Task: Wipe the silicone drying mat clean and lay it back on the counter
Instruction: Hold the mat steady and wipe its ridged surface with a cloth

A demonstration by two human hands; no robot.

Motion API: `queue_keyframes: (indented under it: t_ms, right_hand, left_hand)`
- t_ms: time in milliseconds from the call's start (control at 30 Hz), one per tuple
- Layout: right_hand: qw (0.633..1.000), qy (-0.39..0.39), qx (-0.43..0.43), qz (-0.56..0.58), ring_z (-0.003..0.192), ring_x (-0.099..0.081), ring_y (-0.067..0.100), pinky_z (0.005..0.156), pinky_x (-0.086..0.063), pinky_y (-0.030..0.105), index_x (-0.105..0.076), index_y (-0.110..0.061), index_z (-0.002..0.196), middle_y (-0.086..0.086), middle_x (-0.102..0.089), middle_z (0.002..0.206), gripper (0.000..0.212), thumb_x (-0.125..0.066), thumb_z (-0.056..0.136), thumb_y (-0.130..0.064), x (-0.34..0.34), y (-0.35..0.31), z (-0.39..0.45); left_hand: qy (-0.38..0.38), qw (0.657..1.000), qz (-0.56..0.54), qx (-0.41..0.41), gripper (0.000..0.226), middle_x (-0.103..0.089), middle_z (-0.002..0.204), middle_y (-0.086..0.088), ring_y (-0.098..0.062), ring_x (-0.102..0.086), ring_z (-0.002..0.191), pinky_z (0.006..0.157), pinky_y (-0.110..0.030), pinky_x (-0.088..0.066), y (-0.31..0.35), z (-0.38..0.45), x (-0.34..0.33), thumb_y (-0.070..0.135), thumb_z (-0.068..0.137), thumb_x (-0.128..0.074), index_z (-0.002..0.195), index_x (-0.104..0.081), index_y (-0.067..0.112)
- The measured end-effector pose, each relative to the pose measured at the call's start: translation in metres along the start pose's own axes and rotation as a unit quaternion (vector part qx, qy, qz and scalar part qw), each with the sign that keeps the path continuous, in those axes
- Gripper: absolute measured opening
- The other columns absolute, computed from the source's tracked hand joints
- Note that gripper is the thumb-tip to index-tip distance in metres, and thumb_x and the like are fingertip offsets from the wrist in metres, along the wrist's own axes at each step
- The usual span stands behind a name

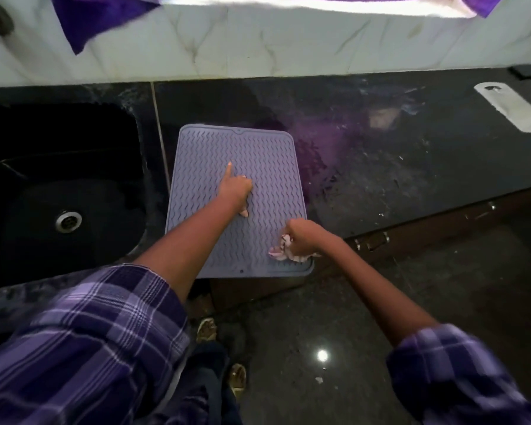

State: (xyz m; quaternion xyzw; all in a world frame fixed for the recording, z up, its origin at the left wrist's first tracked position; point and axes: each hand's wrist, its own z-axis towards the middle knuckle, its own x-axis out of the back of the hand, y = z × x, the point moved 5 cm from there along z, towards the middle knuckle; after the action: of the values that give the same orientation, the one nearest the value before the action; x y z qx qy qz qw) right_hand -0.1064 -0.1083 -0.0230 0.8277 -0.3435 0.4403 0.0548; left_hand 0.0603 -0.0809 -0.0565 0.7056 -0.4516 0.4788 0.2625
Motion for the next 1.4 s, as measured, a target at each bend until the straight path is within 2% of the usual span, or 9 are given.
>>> queue_keyframes:
  t_ms: [67, 133, 267, 400, 533, 700, 933, 1100, 1400]
  right_hand:
    - [1.0, 0.005, 0.016, -0.003, 0.085, -0.062, 0.028, 0.068, -0.049, 0.035, -0.069, -0.002, 0.102, 0.012, -0.067, 0.092, 0.02, -0.06, 0.086, -0.012, 0.016, 0.001, 0.0]
    - [0.993, 0.111, 0.024, 0.038, 0.075, -0.063, 0.026, 0.061, -0.048, 0.033, -0.073, -0.011, 0.1, 0.011, -0.069, 0.086, 0.02, -0.065, 0.086, -0.022, 0.039, -0.003, 0.01]
    - [0.975, 0.219, 0.03, -0.036, 0.09, -0.061, 0.021, 0.086, -0.053, 0.035, -0.068, -0.015, 0.111, 0.009, -0.068, 0.106, 0.024, -0.059, 0.089, -0.016, 0.015, -0.026, 0.017]
    - [0.966, 0.199, 0.101, -0.127, 0.104, -0.058, 0.029, 0.092, -0.046, 0.039, -0.063, -0.008, 0.116, 0.013, -0.061, 0.112, 0.029, -0.058, 0.089, -0.015, -0.029, -0.037, 0.001]
    - [0.981, 0.122, 0.104, -0.112, 0.097, -0.061, 0.028, 0.08, -0.046, 0.033, -0.064, -0.008, 0.106, 0.011, -0.062, 0.106, 0.035, -0.066, 0.08, -0.031, -0.03, -0.027, -0.017]
    - [0.97, 0.119, 0.119, -0.176, 0.107, -0.051, 0.028, 0.089, -0.044, 0.04, -0.041, -0.013, 0.129, 0.012, -0.05, 0.12, 0.065, -0.066, 0.076, -0.042, -0.056, -0.019, -0.031]
    - [0.935, 0.183, 0.15, -0.263, 0.113, -0.052, 0.032, 0.096, -0.044, 0.043, -0.041, -0.005, 0.124, 0.018, -0.051, 0.125, 0.031, -0.047, 0.096, -0.018, -0.06, -0.022, -0.037]
    - [0.929, 0.188, 0.158, -0.277, 0.115, -0.051, 0.032, 0.098, -0.042, 0.042, -0.044, -0.004, 0.127, 0.018, -0.051, 0.126, 0.033, -0.048, 0.096, -0.015, -0.045, -0.022, -0.03]
    - [0.952, 0.238, 0.061, -0.185, 0.114, -0.052, 0.027, 0.094, -0.043, 0.037, -0.051, -0.01, 0.121, 0.011, -0.055, 0.122, 0.034, -0.056, 0.087, -0.009, 0.031, 0.002, 0.029]
  left_hand:
    - [0.01, 1.0, -0.008, -0.005, 0.067, -0.051, 0.139, -0.01, -0.023, -0.043, 0.135, 0.119, -0.048, 0.007, 0.0, -0.003, 0.002, 0.039, 0.078, -0.073, 0.133, -0.049, 0.009]
    - [0.007, 1.0, -0.013, -0.006, 0.067, -0.05, 0.139, -0.01, -0.024, -0.042, 0.136, 0.119, -0.047, 0.006, -0.001, -0.005, 0.005, 0.039, 0.079, -0.072, 0.134, -0.049, 0.009]
    - [-0.002, 1.0, -0.009, 0.0, 0.062, -0.054, 0.133, -0.009, -0.024, -0.045, 0.133, 0.119, -0.049, 0.005, -0.001, -0.003, 0.005, 0.04, 0.079, -0.072, 0.129, -0.052, 0.01]
    - [-0.006, 1.0, 0.002, 0.002, 0.066, -0.054, 0.134, -0.008, -0.024, -0.044, 0.134, 0.119, -0.049, 0.007, -0.002, 0.003, 0.001, 0.042, 0.078, -0.073, 0.131, -0.051, 0.01]
    - [-0.003, 1.0, 0.002, -0.009, 0.067, -0.052, 0.136, -0.007, -0.023, -0.045, 0.134, 0.119, -0.048, 0.008, -0.002, 0.003, 0.0, 0.043, 0.078, -0.071, 0.133, -0.049, 0.011]
    - [0.015, 0.999, 0.016, -0.028, 0.069, -0.046, 0.143, -0.009, -0.023, -0.04, 0.137, 0.119, -0.048, 0.006, -0.004, -0.005, -0.002, 0.044, 0.083, -0.065, 0.139, -0.044, 0.01]
    - [0.017, 0.998, 0.031, 0.05, 0.071, -0.036, 0.15, -0.015, -0.027, -0.03, 0.143, 0.122, -0.046, 0.004, -0.006, -0.024, -0.016, 0.047, 0.093, -0.051, 0.146, -0.032, 0.004]
    - [0.025, 0.996, 0.059, 0.058, 0.076, -0.026, 0.155, -0.018, -0.031, -0.022, 0.146, 0.123, -0.045, 0.001, -0.007, -0.014, -0.016, 0.049, 0.096, -0.043, 0.15, -0.02, 0.0]
    - [0.025, 0.996, 0.075, 0.05, 0.053, -0.059, 0.132, -0.011, -0.026, -0.044, 0.135, 0.121, -0.042, -0.003, -0.009, 0.026, 0.002, 0.049, 0.094, -0.048, 0.125, -0.057, 0.007]
